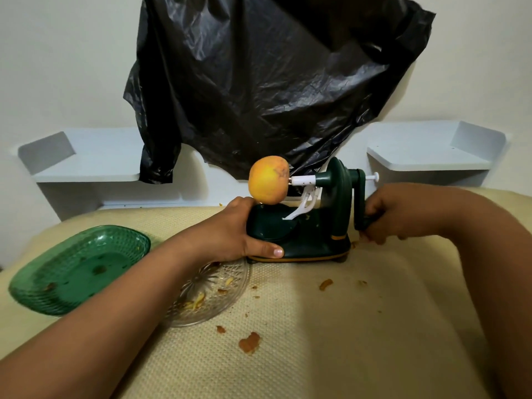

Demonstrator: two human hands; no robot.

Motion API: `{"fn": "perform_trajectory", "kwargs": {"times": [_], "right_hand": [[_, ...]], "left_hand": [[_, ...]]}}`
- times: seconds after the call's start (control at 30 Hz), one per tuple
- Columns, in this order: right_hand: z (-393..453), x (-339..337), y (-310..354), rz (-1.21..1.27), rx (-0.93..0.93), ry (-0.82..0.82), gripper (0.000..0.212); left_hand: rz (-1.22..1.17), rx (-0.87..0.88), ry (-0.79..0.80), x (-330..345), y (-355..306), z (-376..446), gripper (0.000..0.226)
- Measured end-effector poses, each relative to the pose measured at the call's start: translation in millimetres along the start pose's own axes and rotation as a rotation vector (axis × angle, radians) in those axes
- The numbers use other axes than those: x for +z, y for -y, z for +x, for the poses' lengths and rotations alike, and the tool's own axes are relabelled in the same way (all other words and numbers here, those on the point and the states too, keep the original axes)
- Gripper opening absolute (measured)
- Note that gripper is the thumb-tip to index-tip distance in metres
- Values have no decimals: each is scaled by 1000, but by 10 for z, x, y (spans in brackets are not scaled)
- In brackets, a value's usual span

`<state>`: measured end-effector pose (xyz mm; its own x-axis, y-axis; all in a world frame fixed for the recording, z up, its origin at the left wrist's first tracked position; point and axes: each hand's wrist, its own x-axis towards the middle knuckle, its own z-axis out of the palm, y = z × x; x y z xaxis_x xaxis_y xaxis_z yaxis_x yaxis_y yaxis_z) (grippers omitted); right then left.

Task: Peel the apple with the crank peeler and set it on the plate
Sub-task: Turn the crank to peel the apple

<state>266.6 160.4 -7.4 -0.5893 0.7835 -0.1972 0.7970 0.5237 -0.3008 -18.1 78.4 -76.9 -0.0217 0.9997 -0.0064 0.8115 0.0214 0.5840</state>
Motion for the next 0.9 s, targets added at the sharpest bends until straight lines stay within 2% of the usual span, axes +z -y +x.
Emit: {"fn": "perform_trajectory", "kwargs": {"times": [0.07,0.13,0.23,0.37,0.47,0.57,0.7,0.8,0.9], "right_hand": [[-171,-83,18,71,-48,73,13],[-301,-156,47,144,-100,20,10],[-382,-203,105,126,-149,-181,5],[-396,-183,146,-54,-153,-380,19],[-416,-173,140,-99,-222,-538,14],[-371,-165,118,-115,-282,-784,7],[-166,-105,124,-68,-285,-1025,23],[-25,-89,131,69,-265,-1066,37],[167,-76,21,48,-81,-985,43]], "left_hand": [[4,-3,1,-7,-5,7,104],[-23,2,12,-11,-9,9,110],[-55,10,28,-17,-1,6,119],[-60,12,37,-20,21,19,117],[-63,21,42,-16,33,37,116],[-90,32,40,-4,37,34,114],[-88,38,40,-6,45,27,114],[-86,43,52,-10,23,18,115],[-88,56,41,-4,17,10,115]]}}
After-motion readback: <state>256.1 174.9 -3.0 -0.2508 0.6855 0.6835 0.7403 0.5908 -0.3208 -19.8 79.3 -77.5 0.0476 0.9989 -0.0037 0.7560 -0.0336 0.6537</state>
